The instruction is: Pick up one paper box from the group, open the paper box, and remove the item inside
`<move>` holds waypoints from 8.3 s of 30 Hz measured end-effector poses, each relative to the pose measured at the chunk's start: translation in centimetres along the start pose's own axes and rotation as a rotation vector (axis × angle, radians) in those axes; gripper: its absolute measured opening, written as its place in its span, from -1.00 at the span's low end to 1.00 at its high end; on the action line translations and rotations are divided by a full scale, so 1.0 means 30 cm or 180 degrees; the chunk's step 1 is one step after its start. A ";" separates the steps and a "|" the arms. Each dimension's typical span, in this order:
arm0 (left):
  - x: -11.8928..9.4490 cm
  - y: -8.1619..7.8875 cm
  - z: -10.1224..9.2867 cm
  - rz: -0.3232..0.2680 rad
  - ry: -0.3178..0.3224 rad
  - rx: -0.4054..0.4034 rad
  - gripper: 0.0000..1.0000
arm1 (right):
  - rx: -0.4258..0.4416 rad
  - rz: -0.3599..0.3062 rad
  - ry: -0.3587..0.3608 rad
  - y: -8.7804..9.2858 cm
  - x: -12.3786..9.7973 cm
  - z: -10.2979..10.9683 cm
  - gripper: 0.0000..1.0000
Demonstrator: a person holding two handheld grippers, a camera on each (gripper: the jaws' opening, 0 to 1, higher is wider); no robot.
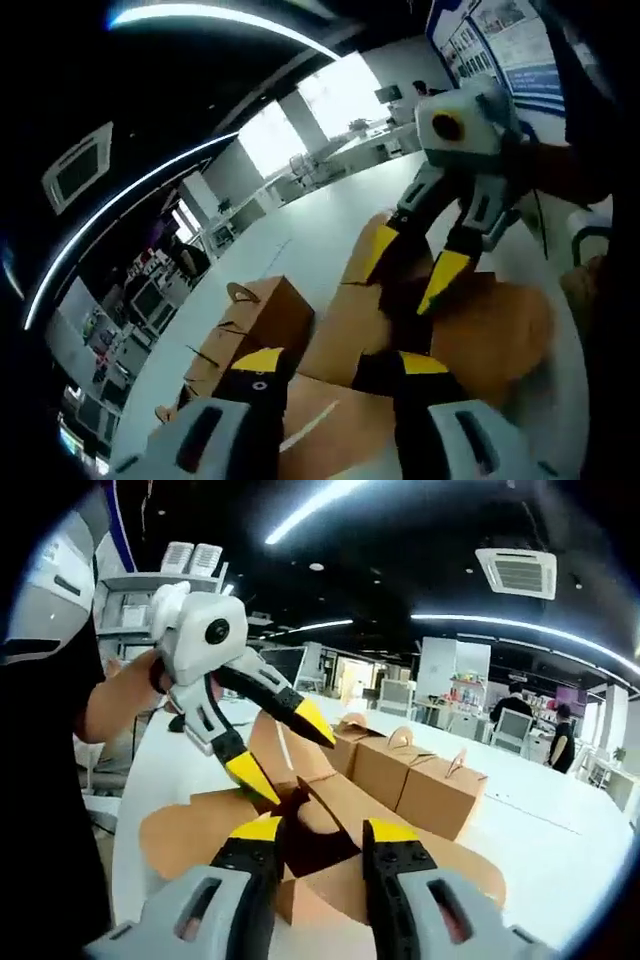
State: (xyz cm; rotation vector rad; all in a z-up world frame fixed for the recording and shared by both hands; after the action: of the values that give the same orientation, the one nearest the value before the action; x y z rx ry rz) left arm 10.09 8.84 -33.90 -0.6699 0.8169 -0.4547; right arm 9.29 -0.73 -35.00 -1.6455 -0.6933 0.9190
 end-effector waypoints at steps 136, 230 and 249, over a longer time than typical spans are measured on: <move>0.131 -0.113 0.143 -0.0165 0.0175 -0.0016 -0.12 | 0.0251 0.0420 -0.0471 0.008 0.013 -0.011 -0.59; 0.012 0.036 0.042 -0.0536 0.0486 -0.1396 -0.46 | 0.0239 0.0328 -0.0875 0.009 0.010 0.021 -0.71; 0.011 0.093 0.008 -0.1041 -0.0173 -0.1927 -0.46 | 0.0347 0.0182 -0.0732 0.006 0.017 -0.007 -0.80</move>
State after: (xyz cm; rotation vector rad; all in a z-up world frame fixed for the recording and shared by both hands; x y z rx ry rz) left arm 10.79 10.71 -35.89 -1.3846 0.7978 -0.4815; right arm 9.72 -0.47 -35.27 -1.4836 -0.7406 1.1798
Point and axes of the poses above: the point that each gripper's makers call its tool centre point, and the gripper's own axes: x roughly forward along the fingers, z roughly to its left, y roughly out of its underside, the point moved 3 cm from there along -x, roughly backward along the fingers, and after that the axes turned 2 degrees about x, right-handed, at the moved point
